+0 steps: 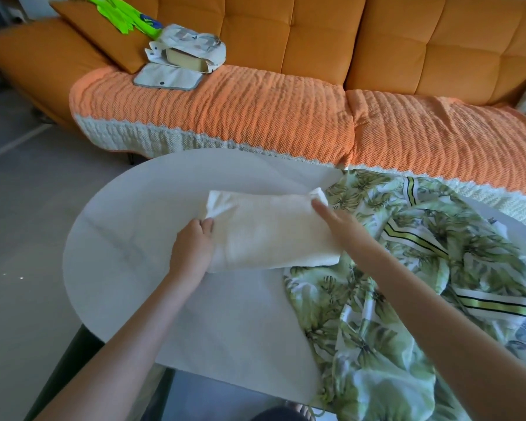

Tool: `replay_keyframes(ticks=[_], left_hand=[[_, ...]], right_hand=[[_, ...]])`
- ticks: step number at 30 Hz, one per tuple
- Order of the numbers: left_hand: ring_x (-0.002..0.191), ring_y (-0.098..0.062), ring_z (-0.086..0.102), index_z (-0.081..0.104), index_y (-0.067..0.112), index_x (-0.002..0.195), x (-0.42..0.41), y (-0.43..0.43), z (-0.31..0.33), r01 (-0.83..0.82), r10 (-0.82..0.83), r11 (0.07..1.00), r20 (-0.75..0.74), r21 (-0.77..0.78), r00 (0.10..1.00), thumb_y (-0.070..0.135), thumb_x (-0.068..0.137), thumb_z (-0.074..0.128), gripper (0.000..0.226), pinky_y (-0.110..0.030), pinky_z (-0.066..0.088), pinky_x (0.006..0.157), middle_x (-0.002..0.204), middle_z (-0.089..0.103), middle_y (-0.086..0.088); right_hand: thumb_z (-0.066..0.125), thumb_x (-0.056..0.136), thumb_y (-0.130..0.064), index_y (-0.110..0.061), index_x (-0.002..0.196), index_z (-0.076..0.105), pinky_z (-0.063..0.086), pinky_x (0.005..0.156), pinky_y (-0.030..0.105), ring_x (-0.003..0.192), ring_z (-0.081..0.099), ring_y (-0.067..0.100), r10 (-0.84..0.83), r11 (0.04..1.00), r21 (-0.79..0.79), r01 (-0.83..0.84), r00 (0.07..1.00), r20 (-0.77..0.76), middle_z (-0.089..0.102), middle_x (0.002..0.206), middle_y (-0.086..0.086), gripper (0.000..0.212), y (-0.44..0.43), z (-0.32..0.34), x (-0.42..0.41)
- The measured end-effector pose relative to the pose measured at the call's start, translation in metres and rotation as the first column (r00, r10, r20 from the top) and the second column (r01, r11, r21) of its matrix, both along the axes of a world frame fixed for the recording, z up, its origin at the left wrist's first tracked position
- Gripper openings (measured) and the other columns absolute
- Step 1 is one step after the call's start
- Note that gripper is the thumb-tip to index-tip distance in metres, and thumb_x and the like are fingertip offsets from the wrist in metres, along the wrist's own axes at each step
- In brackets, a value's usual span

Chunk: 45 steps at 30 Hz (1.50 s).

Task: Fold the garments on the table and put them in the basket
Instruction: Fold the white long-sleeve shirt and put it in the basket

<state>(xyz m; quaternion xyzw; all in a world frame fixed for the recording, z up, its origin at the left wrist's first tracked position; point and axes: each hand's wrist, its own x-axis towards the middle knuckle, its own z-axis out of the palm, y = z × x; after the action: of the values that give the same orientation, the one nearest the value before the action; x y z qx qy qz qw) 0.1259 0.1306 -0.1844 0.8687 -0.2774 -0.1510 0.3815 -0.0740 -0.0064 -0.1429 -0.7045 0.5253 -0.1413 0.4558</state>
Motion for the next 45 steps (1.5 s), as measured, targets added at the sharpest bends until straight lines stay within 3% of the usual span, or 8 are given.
replay_keyframes(ticks=[3, 6, 17, 19, 22, 24, 27, 45], left_hand=[[0.090, -0.035, 0.055, 0.054, 0.002, 0.093, -0.011, 0.004, 0.004, -0.045, 0.042, 0.998, -0.058, -0.041, 0.997, 0.036, 0.100, 0.035, 0.040, -0.033, 0.032, 0.067, 0.096, 0.060, -0.022], [0.092, -0.039, 0.054, 0.050, 0.001, 0.094, -0.019, 0.003, 0.014, -0.014, 0.015, 1.000, 0.048, -0.024, 0.999, 0.038, 0.100, 0.035, 0.040, -0.036, 0.032, 0.068, 0.098, 0.059, -0.025], [0.113, -0.039, 0.049, 0.039, 0.001, 0.129, -0.009, -0.006, 0.016, 0.009, -0.081, 0.967, 0.274, 0.256, 0.958, 0.025, 0.101, 0.034, 0.038, -0.044, 0.038, 0.086, 0.128, 0.048, -0.022], [0.121, -0.039, 0.043, 0.042, 0.004, 0.135, -0.010, -0.003, 0.015, 0.051, -0.101, 0.991, 0.452, 0.123, 0.886, 0.024, 0.098, 0.044, 0.042, -0.046, 0.036, 0.094, 0.135, 0.044, -0.020], [0.138, -0.035, 0.029, 0.049, 0.011, 0.134, -0.023, -0.006, 0.018, 0.307, -0.259, 0.951, 0.605, 0.024, 0.753, 0.034, 0.096, 0.037, 0.046, -0.048, 0.028, 0.107, 0.147, 0.037, -0.015], [0.146, -0.024, 0.009, 0.035, 0.024, 0.144, -0.031, -0.008, 0.014, 0.397, -0.440, 0.897, 0.500, 0.195, 0.746, 0.051, 0.093, 0.017, 0.061, -0.043, 0.012, 0.114, 0.157, 0.019, -0.004], [0.146, -0.014, -0.002, 0.015, 0.040, 0.147, -0.029, -0.008, -0.003, 0.386, -0.487, 0.857, 0.289, 0.341, 0.824, 0.055, 0.097, 0.019, 0.053, -0.042, 0.008, 0.116, 0.159, 0.003, 0.007], [0.144, -0.009, -0.014, 0.009, 0.047, 0.145, -0.027, -0.010, 0.003, 0.446, -0.476, 0.855, 0.060, 0.265, 0.877, 0.055, 0.096, 0.024, 0.052, -0.052, 0.003, 0.114, 0.157, -0.009, 0.013]], right_hand=[[0.050, 0.093, -0.040, -0.006, 0.119, 0.051, 0.041, 0.062, 0.028, 0.082, 0.053, 0.018, -0.007, 0.991, -0.130, 0.008, 1.000, 0.009, 0.058, 0.095, 0.003, 0.043, 0.009, -0.016, -0.007], [0.040, 0.099, -0.026, -0.010, 0.115, 0.050, 0.043, 0.063, 0.034, 0.082, 0.056, 0.023, -0.076, 0.957, -0.271, 0.099, 0.992, 0.096, 0.058, 0.090, 0.002, 0.025, 0.013, -0.019, 0.005], [0.027, 0.101, -0.019, -0.004, 0.132, 0.032, 0.039, 0.077, 0.041, 0.110, 0.049, 0.038, -0.126, 0.921, -0.387, 0.036, 0.970, -0.209, 0.039, 0.131, 0.016, 0.035, 0.016, -0.020, 0.014], [0.030, 0.101, -0.025, -0.012, 0.145, 0.020, 0.032, 0.098, 0.044, 0.129, 0.032, 0.035, -0.119, 0.865, -0.500, -0.050, 0.946, -0.301, 0.026, 0.144, 0.013, 0.047, 0.016, -0.016, 0.011], [0.022, 0.100, -0.046, -0.030, 0.150, 0.003, -0.002, 0.115, 0.039, 0.145, -0.007, 0.022, -0.018, 0.731, -0.649, -0.210, 0.945, -0.326, -0.003, 0.158, -0.005, 0.056, 0.019, -0.006, 0.014], [0.016, 0.098, -0.053, -0.037, 0.148, 0.003, -0.009, 0.113, 0.043, 0.143, -0.017, 0.020, 0.090, 0.741, -0.586, -0.327, 0.914, -0.395, -0.012, 0.156, -0.012, 0.055, 0.020, -0.009, 0.015], [0.011, 0.092, -0.059, -0.043, 0.147, 0.003, 0.006, 0.115, 0.056, 0.145, -0.010, 0.027, 0.170, 0.850, -0.357, -0.388, 0.842, -0.511, -0.009, 0.157, -0.015, 0.058, 0.018, -0.035, 0.012], [0.020, 0.099, -0.040, -0.041, 0.145, 0.007, -0.009, 0.115, 0.052, 0.143, -0.006, 0.039, 0.208, 0.784, -0.314, -0.536, 0.703, -0.680, -0.015, 0.157, -0.004, 0.048, 0.009, -0.043, 0.012]])
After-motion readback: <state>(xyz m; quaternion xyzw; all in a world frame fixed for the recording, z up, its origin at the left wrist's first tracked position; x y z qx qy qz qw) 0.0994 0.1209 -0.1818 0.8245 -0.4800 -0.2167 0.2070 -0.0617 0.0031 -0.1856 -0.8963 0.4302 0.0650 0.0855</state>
